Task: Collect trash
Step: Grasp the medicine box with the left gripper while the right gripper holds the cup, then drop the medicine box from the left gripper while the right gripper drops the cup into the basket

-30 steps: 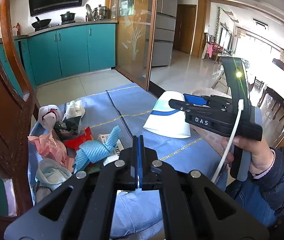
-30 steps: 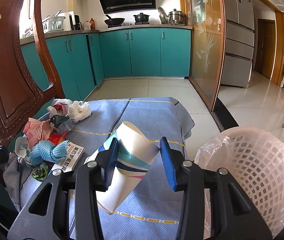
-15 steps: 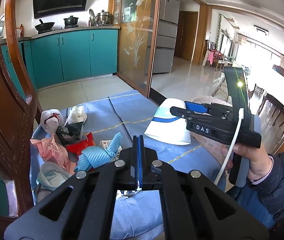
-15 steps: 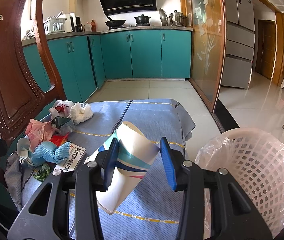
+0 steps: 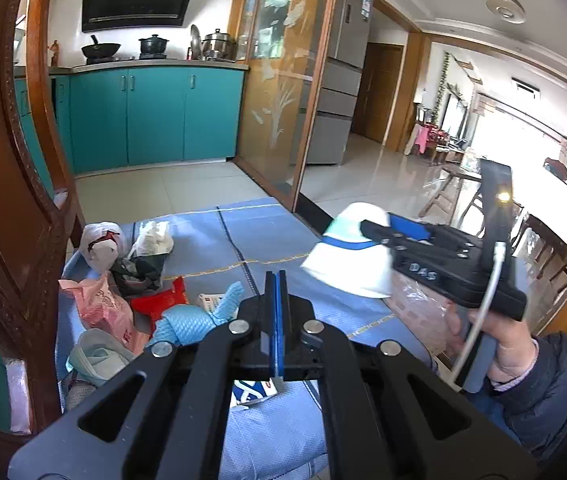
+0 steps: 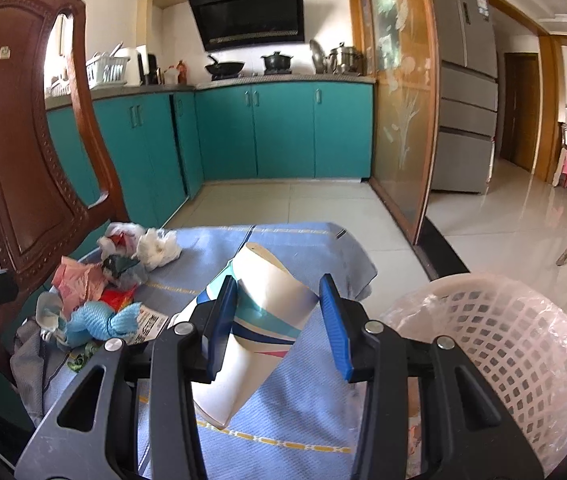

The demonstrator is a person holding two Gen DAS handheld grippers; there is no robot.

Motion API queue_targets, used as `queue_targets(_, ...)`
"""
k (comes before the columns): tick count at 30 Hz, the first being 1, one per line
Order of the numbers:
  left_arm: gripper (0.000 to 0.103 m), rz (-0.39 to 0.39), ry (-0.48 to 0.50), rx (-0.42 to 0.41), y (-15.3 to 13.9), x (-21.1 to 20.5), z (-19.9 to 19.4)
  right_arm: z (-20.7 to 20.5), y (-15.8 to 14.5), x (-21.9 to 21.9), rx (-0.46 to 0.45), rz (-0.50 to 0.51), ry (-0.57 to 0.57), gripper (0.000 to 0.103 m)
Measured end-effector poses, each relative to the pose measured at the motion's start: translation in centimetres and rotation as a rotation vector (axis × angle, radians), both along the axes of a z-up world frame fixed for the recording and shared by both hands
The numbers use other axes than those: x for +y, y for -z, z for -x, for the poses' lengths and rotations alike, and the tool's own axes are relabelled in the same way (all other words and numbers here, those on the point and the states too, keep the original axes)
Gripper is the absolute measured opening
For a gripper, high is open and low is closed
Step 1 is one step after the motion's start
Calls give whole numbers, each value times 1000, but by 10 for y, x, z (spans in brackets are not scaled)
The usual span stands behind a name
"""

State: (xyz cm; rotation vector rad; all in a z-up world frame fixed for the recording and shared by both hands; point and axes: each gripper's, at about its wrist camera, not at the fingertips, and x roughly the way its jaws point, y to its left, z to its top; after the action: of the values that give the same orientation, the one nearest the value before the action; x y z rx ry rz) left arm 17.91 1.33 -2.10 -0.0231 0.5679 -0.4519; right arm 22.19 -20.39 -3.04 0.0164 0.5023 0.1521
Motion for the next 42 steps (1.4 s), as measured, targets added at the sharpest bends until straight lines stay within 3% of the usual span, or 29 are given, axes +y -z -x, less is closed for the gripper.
queue_targets(5, 1, -90, -16, 155, 25, -10, -21, 0, 4, -7, 16, -7, 6, 43)
queue_targets(7, 9, -161, -31, 249, 46, -18, -32, 0, 4, -6, 20, -6, 2, 43)
queue_targets(9, 41, -217, -37, 308, 65, -25, -37, 0, 4, -6, 19, -8, 0, 43)
queue_targets(14, 64, -216, -82, 424, 95, -27, -53, 1, 2, -6, 16, -11, -4, 43)
queue_targets(16, 63, -218, -104, 459, 103, -29, -58, 0, 3, -4, 21, -7, -6, 43)
queue_targets(18, 52, -220, -105, 472, 107, -31, -62, -1, 4, -4, 27, -8, -9, 43)
queue_targets(22, 46, -210, -114, 460, 105, -31, -60, 1, 3, -4, 23, -9, -6, 43)
queue_targets(26, 45, -195, -86, 449, 98, -30, -54, 2, 2, -9, 20, -12, 3, 43)
queue_targets(34, 44, -144, 15, 333, 68, -39, -27, 15, -6, -30, -33, -13, 75, 43)
queue_targets(42, 41, -56, 7, 300, 56, -42, -26, 20, -6, -46, -34, -34, 110, 43)
